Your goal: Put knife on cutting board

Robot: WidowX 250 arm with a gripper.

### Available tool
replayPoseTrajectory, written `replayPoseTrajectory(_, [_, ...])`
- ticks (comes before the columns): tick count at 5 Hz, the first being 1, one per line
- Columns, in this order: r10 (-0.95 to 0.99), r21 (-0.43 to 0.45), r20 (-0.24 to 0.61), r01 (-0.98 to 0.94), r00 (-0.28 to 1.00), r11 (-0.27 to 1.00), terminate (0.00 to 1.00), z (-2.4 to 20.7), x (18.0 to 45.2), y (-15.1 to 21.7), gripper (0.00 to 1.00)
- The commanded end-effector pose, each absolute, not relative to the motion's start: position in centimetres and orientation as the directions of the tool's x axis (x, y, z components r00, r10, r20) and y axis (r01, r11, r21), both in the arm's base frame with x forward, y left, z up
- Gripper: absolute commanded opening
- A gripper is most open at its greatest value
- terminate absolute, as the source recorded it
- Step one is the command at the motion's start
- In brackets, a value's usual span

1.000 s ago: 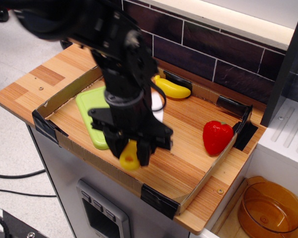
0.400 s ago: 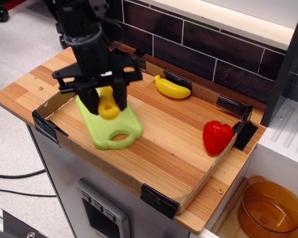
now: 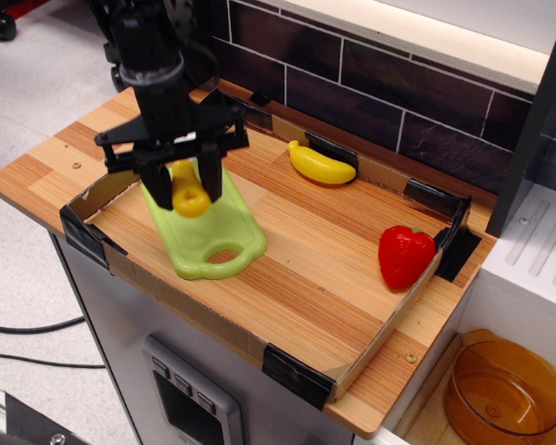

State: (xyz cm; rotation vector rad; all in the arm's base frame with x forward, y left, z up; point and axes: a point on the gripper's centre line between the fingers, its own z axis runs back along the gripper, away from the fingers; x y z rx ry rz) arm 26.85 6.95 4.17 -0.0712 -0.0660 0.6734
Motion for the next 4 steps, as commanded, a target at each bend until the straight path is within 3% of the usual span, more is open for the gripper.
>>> replayPoseTrajectory(1, [0.577,-0.042,0.091,-0.576,0.812,0.816,0.0,3.71,27.17,7.31,0.0])
replayPoseTrajectory(3, [0.53,-0.057,0.068,-0.527,0.846,0.848,0.0,4.01,26.59,6.69,0.0])
replayPoseTrajectory(4, [0.506,-0.043,0.047,-0.504,0.861,0.862,0.0,4.46,26.29,6.55,1.0])
